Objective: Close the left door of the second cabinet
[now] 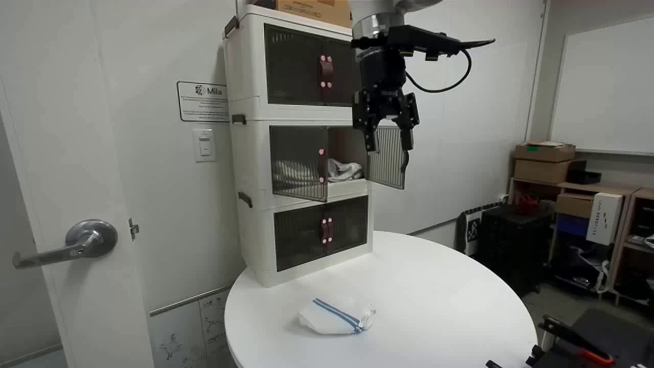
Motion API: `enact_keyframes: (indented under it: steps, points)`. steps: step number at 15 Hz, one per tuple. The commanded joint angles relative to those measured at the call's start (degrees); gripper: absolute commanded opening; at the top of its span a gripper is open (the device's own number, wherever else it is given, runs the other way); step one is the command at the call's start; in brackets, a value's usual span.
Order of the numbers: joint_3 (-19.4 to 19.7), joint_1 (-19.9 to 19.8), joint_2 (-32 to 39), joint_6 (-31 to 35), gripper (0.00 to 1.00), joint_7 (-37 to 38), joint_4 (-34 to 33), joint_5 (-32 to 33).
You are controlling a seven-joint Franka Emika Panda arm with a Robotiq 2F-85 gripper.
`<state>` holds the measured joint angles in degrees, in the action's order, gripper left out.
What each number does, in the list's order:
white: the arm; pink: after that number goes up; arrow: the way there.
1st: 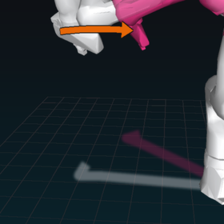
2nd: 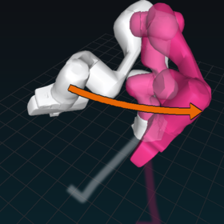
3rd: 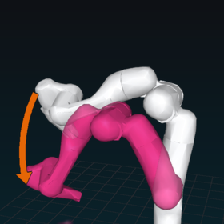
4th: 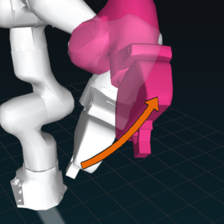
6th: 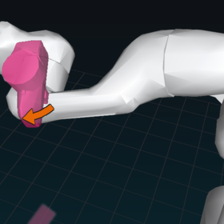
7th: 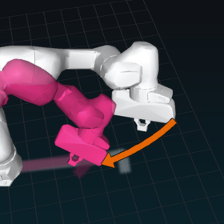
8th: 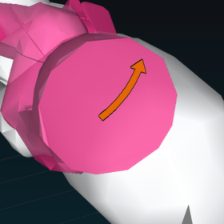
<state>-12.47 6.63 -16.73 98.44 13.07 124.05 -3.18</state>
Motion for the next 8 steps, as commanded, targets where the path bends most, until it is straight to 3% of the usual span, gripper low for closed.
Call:
enact_keyframes:
  steps: [1, 8]
  points:
    - [0.48, 0.56, 0.07, -0.09, 1.0, 0.15, -0.15, 0.14]
    - [0.08, 0.18, 1.23, 0.42, 1.0, 2.17, -1.08, 1.06]
